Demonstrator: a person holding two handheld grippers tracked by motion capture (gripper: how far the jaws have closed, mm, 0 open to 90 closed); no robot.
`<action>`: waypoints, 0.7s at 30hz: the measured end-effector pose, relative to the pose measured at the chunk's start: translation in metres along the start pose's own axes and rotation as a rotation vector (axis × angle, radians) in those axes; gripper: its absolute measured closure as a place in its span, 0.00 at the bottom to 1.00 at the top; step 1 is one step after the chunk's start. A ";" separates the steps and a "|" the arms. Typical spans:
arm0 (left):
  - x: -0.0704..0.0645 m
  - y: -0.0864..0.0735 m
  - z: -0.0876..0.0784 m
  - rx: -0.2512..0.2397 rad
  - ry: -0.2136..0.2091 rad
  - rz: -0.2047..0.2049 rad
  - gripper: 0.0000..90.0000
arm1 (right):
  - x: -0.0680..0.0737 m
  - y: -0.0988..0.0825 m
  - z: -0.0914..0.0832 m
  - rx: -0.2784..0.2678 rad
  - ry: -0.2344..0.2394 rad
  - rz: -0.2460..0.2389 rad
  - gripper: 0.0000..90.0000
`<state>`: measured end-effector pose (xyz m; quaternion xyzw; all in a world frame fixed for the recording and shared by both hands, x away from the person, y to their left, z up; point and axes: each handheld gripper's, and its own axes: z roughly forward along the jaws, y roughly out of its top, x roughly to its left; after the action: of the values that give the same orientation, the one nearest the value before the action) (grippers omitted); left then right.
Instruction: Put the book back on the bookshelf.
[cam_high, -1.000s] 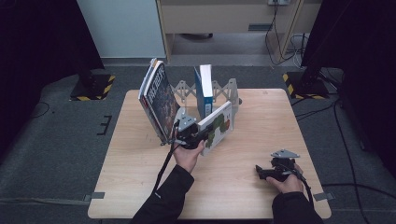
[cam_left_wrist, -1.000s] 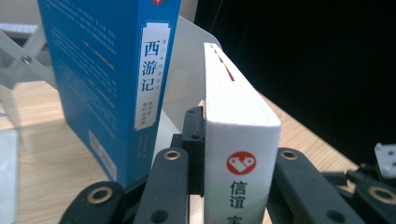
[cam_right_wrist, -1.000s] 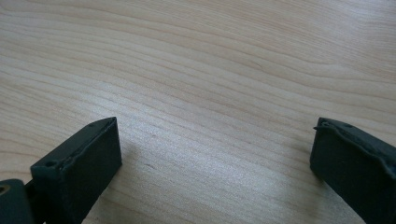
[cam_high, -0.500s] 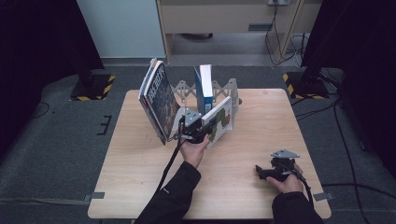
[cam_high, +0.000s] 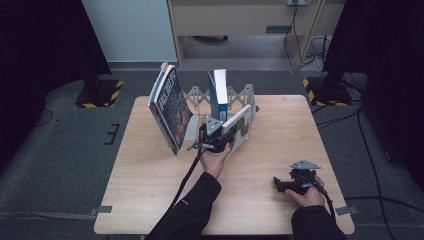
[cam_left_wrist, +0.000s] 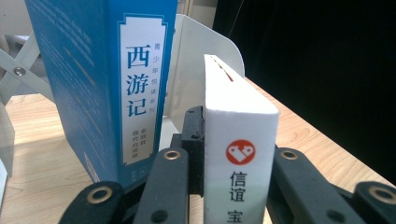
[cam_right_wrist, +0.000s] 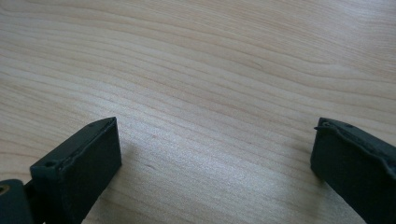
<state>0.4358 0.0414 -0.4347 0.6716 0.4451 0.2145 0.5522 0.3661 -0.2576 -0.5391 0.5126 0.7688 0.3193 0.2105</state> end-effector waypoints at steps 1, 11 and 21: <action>-0.001 0.000 0.001 -0.003 0.005 0.005 0.83 | 0.000 0.000 0.000 0.000 0.000 0.000 0.02; -0.001 -0.008 0.012 0.002 0.042 0.017 0.83 | 0.000 0.000 0.000 0.000 0.000 0.000 0.02; 0.003 -0.015 0.020 0.008 0.066 0.018 0.83 | 0.000 0.000 0.000 0.000 0.000 0.000 0.02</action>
<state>0.4472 0.0330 -0.4553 0.6706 0.4576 0.2396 0.5324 0.3661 -0.2576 -0.5391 0.5126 0.7687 0.3193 0.2105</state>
